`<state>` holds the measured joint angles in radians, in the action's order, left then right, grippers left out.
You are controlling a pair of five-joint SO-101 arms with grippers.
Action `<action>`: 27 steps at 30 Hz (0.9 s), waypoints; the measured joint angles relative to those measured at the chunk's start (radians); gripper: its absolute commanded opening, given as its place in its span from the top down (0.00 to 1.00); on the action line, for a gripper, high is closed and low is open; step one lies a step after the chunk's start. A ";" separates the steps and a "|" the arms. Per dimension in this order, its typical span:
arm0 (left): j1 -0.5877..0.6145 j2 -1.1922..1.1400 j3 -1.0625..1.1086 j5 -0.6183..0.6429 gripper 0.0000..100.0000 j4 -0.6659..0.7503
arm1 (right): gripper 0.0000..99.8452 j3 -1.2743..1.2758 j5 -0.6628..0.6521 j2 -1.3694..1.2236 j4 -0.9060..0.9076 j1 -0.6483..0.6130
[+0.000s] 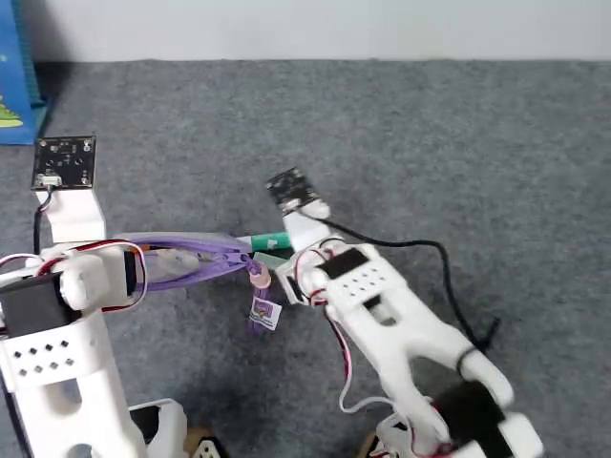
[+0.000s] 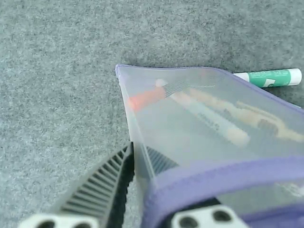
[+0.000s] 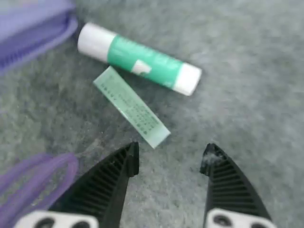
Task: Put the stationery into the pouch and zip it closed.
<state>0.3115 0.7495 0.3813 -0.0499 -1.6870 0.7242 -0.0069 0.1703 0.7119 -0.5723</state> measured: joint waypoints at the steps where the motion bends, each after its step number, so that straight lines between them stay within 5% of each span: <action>1: 0.000 0.000 0.000 0.000 0.99 0.000 | 0.79 -0.015 -0.011 -0.032 0.000 -0.006; 14: 0.000 0.000 0.000 0.000 0.99 0.000 | 0.79 -0.232 -0.084 -0.358 0.000 -0.020; 19: 0.000 0.000 0.000 0.000 0.99 0.000 | 0.99 -0.267 -0.086 -0.393 0.018 -0.017; 27: 0.000 0.000 0.018 0.000 0.99 0.000 | 0.99 -0.290 -0.166 -0.361 0.172 0.017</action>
<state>0.3115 0.7495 0.3997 -0.0499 -1.6870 0.4342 -0.1726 -0.1903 0.8838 -0.5554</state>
